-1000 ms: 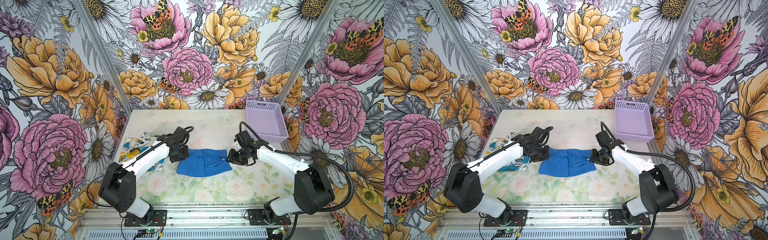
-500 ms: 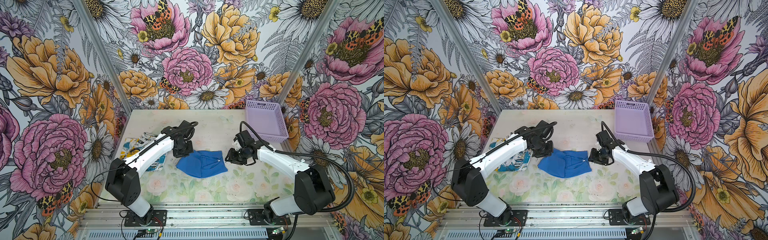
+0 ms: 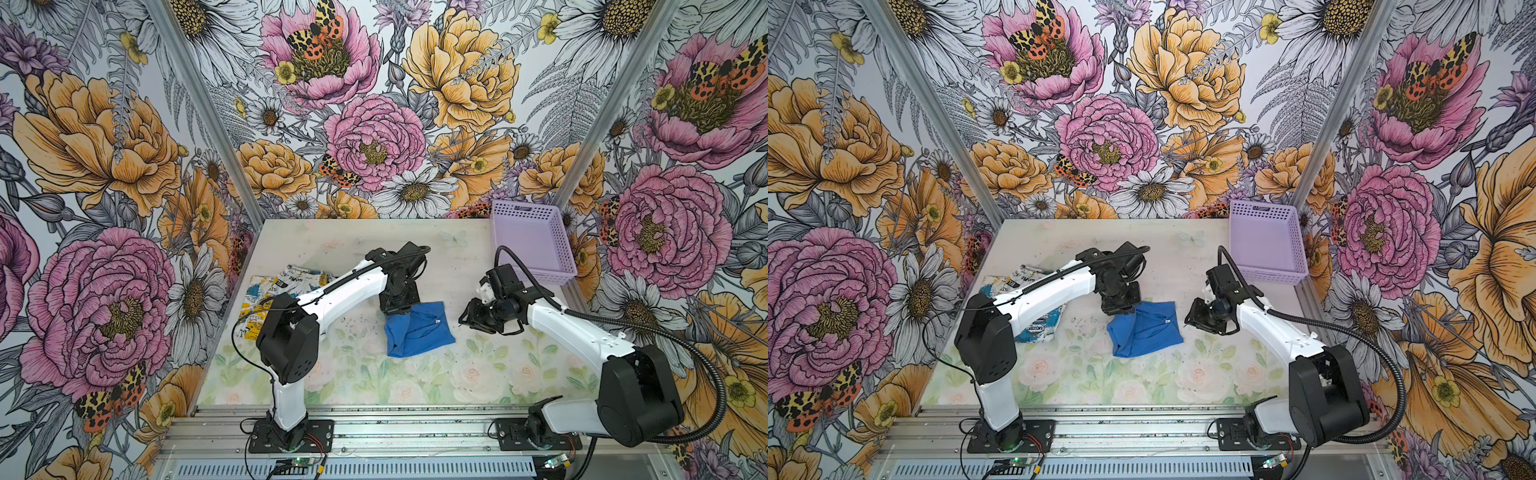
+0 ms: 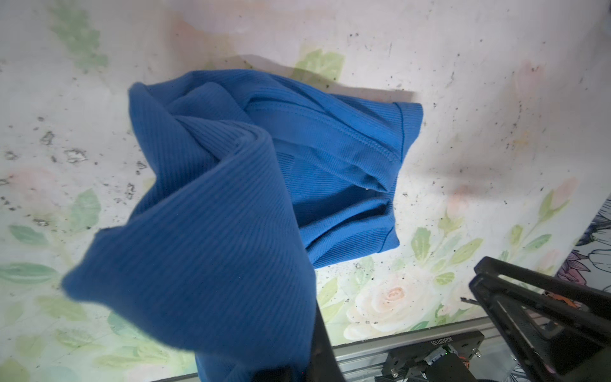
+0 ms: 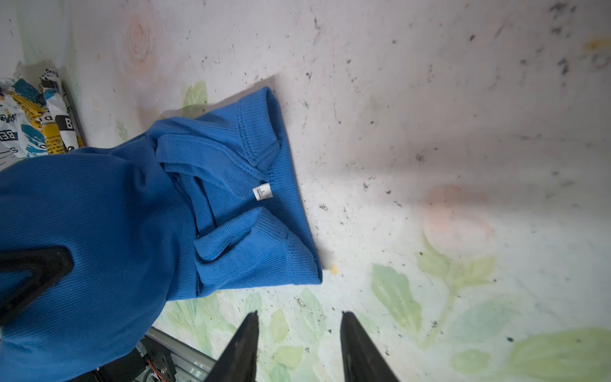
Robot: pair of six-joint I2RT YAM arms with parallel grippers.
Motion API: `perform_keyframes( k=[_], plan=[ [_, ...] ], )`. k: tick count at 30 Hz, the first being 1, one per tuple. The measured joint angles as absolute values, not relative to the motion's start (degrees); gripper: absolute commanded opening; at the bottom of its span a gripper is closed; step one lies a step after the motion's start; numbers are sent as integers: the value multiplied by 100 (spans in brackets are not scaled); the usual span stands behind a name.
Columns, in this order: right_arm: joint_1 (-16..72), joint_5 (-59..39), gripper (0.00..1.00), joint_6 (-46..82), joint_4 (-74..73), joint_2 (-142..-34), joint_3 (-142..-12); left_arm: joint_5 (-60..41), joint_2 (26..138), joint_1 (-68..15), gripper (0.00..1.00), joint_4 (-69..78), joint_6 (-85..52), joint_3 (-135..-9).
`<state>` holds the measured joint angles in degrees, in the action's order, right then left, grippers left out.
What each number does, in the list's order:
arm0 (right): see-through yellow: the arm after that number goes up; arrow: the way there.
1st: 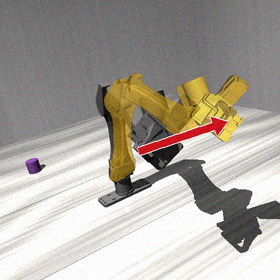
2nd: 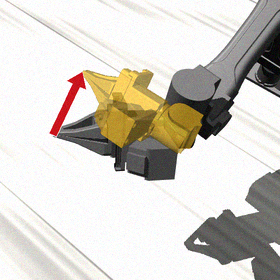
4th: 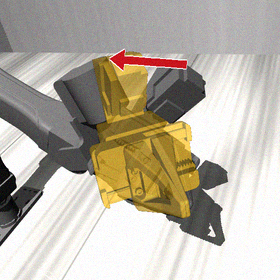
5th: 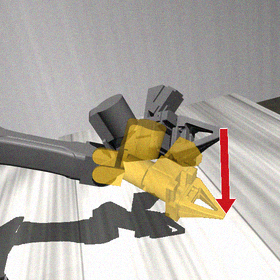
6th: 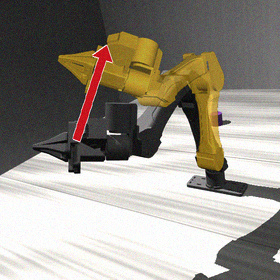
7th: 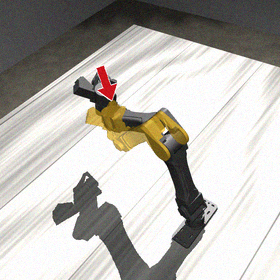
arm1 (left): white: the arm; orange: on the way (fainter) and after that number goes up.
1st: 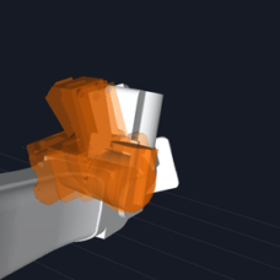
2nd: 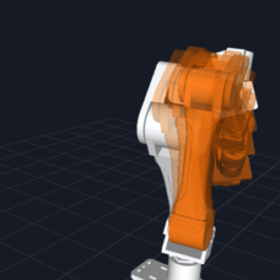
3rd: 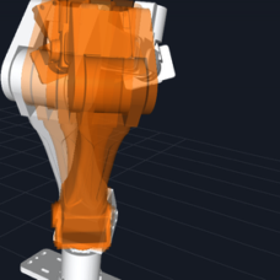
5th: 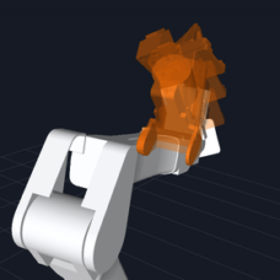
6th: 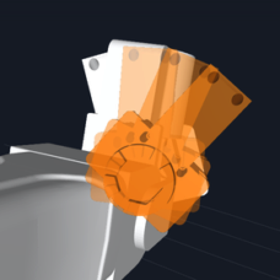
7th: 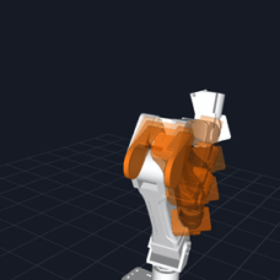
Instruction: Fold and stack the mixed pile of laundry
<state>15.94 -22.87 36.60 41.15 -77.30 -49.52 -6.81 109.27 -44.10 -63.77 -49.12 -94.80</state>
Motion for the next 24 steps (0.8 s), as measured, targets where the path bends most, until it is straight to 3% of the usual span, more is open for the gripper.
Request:
perform_keyframes(
  k=[19, 20, 22, 24],
  plan=[
    [1000, -2456, 44, 3592, 4226, -7234, -4576, -869, 12324, -4934, 0, -6458, -5133, -11037],
    [980, -2462, 44, 3592, 4237, -7210, -4554, -869, 12374, -4936, 2, -6458, -5133, -11102],
    [976, -2493, 44, 3592, 4261, -7190, -4512, -871, 12453, -4939, 23, -6458, -5146, -11209],
    [976, -2502, 44, 3592, 4263, -7188, -4469, -871, 12512, -4939, 38, -6473, -5194, -11336]
  ],
)
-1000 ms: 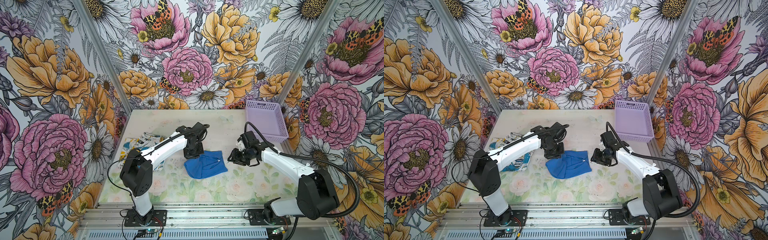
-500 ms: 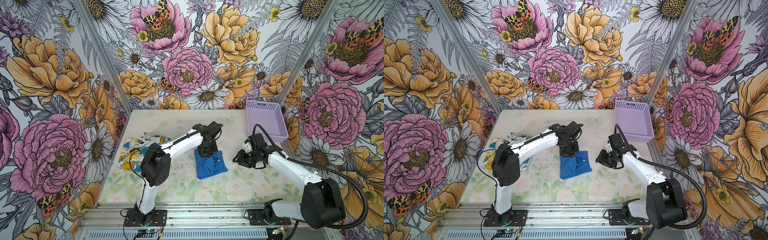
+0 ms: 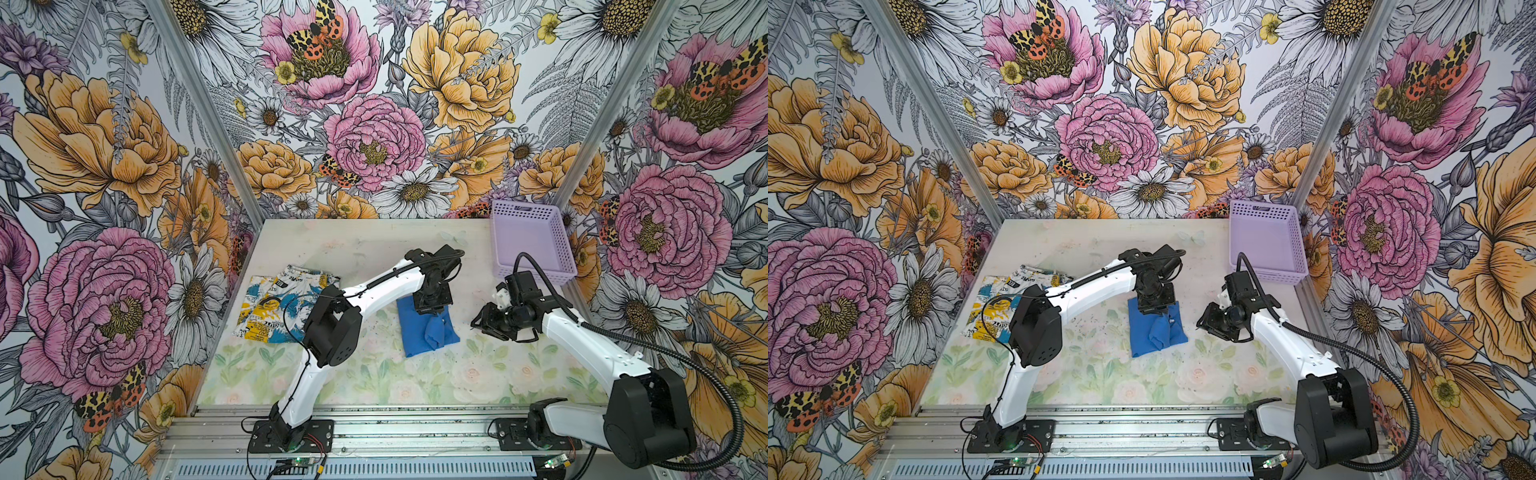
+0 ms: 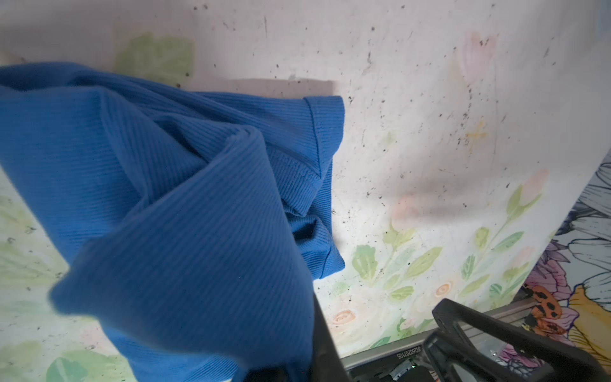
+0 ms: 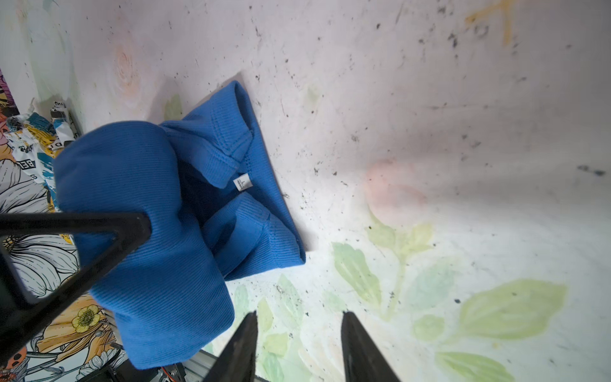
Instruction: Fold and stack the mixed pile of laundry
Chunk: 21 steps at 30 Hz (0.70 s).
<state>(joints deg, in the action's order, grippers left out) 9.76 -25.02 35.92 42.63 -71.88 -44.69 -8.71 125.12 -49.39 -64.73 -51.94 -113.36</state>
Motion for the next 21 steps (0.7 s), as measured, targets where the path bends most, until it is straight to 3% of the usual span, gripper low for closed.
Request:
perform_keyframes(
  k=[3, 5, 16, 21],
  plan=[
    [976, -2539, 44, 3597, 4283, -7133, -4372, -869, 12549, -4939, 57, -6462, -5277, -11542],
    [976, -2547, 44, 3599, 4300, -7070, -4329, -851, 12547, -4939, 62, -6455, -5288, -11666],
    [1717, -2646, 45, 3903, 4051, -6967, -4322, -421, 11775, -4613, 66, -6418, -4967, -10984],
    [1955, -2622, 45, 4211, 3850, -7024, -4261, -283, 11950, -4456, 68, -6359, -4189, -11076]
  ],
)
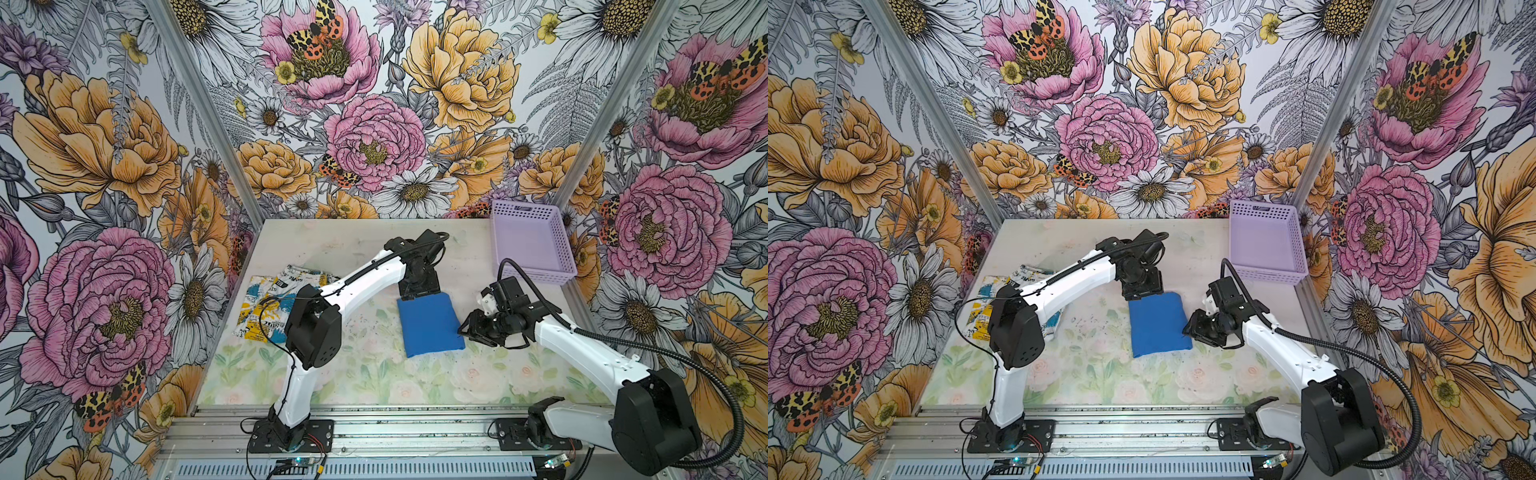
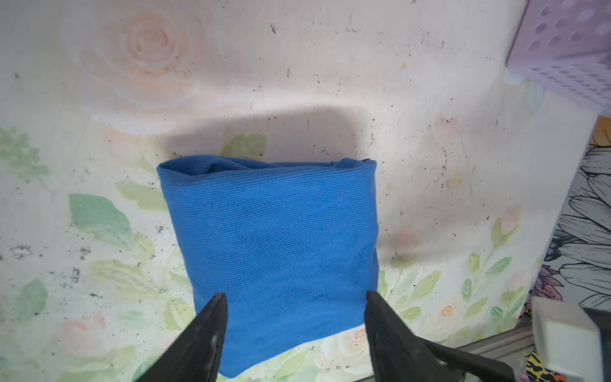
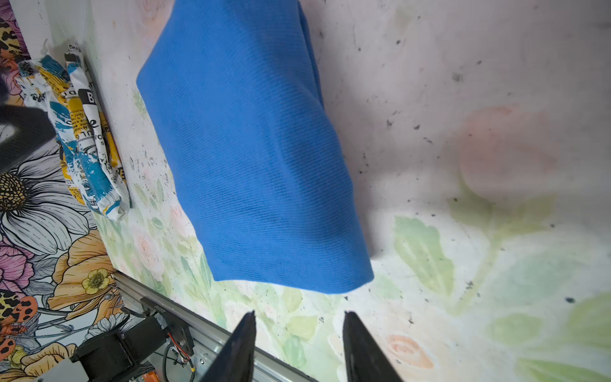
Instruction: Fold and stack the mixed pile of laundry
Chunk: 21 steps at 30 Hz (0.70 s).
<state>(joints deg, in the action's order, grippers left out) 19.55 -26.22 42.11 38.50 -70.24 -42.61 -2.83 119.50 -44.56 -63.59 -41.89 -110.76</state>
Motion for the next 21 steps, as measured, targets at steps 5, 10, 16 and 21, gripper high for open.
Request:
perform_keyframes(
  k=[5, 10, 16, 21],
  plan=[
    [2445, -2567, 49, 4641, 3747, -6910, -3942, -128, 12571, -4460, 67, -6230, -3017, -11673],
    [2921, -2453, 58, 5297, 3533, -6482, -3402, -130, 12947, -4431, 73, -6077, -1984, -11848],
    [3188, -2099, 62, 6069, 3076, -6254, -3015, -172, 12908, -4303, 73, -5575, -1337, -11166],
    [3607, -1699, 63, 6608, 2362, -6420, -2932, -331, 12831, -4021, 73, -5201, -1092, -10412]
  ],
)
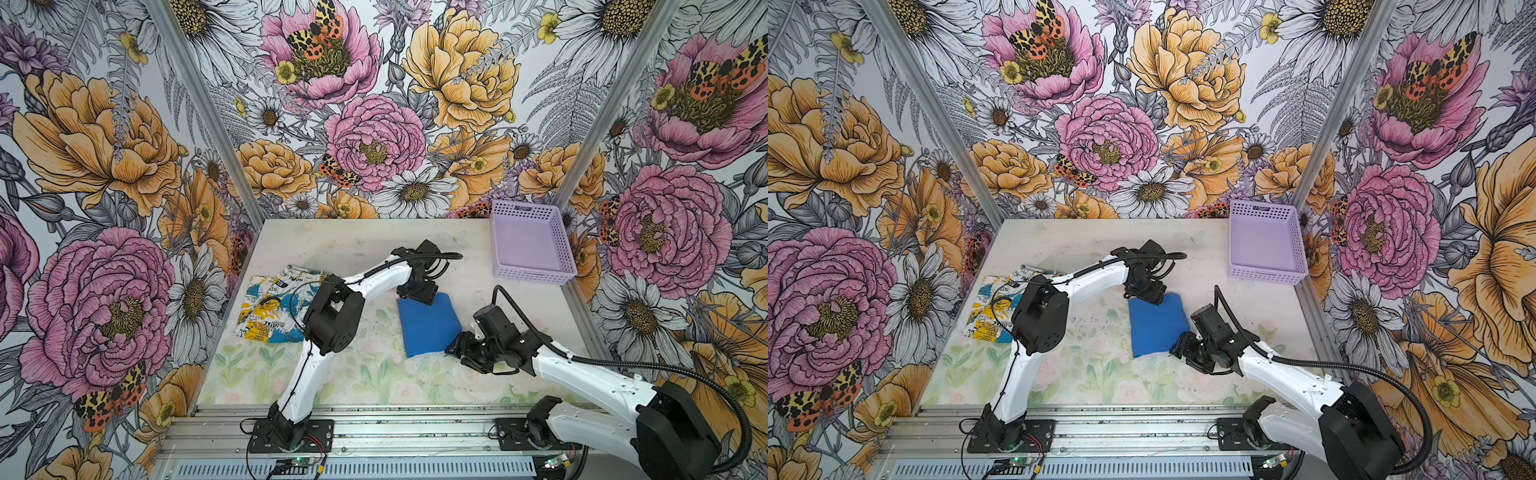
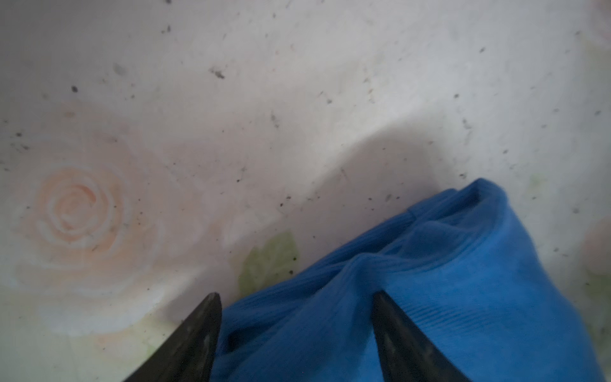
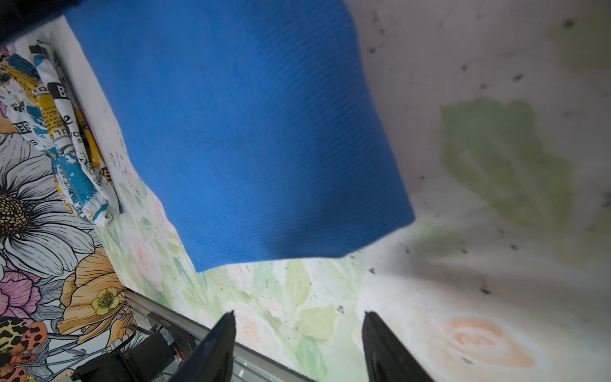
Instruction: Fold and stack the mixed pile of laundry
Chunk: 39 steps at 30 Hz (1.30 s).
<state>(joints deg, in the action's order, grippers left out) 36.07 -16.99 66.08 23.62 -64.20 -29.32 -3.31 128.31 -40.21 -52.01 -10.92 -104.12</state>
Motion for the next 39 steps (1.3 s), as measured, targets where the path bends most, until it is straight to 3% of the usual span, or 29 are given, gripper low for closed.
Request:
perform_keyframes(
  k=[6, 14, 19, 28, 35, 39],
  plan=[
    [4036, -1216, 63, 7153, 1544, -7102, -2749, -585, 12484, -3822, 71, -4718, -958, -9791],
    [4141, -709, 59, 7345, 670, -7596, -2851, -805, 12263, -3795, 56, -4239, -923, -9327],
    [3913, -740, 53, 7192, 567, -7887, -3020, -875, 11926, -3684, 45, -3979, -1120, -8676],
    [3013, -1352, 53, 6088, 1168, -8656, -3909, -847, 11076, -3505, 40, -3629, -1789, -7419],
    [2825, -1951, 53, 5030, 1872, -9684, -5225, -692, 9867, -3538, 41, -3334, -2827, -5852],
    [2825, -2193, 55, 4530, 2305, -9926, -5684, -528, 9251, -3629, 61, -3267, -3415, -5181]
  ],
)
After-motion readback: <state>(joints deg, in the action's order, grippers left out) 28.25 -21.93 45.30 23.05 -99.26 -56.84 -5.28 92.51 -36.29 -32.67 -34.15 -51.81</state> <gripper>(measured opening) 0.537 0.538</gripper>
